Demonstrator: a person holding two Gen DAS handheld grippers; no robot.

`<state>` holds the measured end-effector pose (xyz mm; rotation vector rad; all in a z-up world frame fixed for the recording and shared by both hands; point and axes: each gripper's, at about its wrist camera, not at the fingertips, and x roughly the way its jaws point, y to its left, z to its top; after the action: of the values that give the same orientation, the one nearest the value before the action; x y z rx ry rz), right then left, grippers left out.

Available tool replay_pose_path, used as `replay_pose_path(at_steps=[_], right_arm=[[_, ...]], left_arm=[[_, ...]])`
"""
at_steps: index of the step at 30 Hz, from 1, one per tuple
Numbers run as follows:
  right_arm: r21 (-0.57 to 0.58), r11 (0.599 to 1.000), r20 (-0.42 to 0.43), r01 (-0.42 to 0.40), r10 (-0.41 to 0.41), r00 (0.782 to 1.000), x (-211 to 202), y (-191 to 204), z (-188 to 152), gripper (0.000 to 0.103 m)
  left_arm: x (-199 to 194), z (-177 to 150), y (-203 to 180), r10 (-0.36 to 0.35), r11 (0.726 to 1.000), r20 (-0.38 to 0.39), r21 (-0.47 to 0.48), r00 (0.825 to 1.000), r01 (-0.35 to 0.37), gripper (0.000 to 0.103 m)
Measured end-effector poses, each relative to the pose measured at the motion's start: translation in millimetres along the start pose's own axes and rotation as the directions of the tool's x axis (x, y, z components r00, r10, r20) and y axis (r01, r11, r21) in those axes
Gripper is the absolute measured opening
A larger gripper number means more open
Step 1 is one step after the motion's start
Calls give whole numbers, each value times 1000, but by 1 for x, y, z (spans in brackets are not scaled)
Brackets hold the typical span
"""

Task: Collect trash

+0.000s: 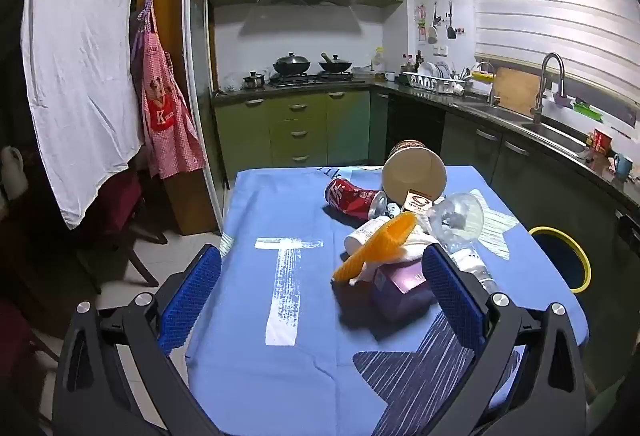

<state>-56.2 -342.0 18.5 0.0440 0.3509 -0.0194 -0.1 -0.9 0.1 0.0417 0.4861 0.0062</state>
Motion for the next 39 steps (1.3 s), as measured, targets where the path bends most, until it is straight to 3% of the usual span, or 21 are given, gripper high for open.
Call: replay_pose_path(at_steps=[39], right_arm=[[12,1000,-5,-4,4,1000,4,-1,-2,97]], left_arm=[[7,-4,-1,0,1000,-14,23,1000,1,99]])
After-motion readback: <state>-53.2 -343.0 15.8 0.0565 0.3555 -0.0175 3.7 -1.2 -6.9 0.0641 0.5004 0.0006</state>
